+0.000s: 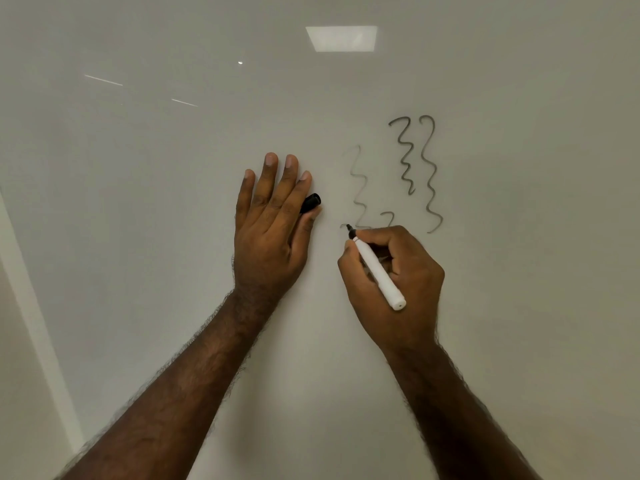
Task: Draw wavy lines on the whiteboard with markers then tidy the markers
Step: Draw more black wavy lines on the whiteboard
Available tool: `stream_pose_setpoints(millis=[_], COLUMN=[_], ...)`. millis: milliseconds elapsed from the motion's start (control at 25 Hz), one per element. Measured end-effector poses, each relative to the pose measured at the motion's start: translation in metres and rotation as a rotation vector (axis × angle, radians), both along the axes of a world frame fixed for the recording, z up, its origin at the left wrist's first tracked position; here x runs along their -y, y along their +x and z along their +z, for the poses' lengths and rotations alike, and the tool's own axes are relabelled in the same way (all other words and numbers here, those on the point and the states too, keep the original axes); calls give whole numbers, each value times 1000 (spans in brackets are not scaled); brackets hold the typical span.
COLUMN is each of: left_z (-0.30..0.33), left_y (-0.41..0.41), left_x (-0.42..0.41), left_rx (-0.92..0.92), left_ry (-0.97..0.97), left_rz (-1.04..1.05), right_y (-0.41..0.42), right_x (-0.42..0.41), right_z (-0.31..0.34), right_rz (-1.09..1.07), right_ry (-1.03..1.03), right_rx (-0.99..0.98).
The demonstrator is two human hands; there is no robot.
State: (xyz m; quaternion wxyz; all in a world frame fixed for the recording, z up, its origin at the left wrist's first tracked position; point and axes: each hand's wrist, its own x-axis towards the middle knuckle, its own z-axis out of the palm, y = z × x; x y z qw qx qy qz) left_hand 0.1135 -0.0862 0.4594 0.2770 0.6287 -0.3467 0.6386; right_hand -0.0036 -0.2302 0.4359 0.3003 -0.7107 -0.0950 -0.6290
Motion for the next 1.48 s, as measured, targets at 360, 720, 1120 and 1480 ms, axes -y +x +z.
stream_pose_setpoints(millis=[360,720,1120,1480], left_z=[-7,-21,-27,-32], left_y=[0,-2,0,-1], left_x=[0,0,0,0], left_rx=[5,-6,-5,-7], left_ry=[-15,-23,-29,-39], left_rz=[-7,-24,-29,-21], right_y=[-6,-20,-17,-22], right_x=[12,8,16,22], right_z=[-47,-60,-33,-59], right_rz=[-64,-97,-112,-121], right_ry=[-29,38,77,80], right_rx=[37,29,82,73])
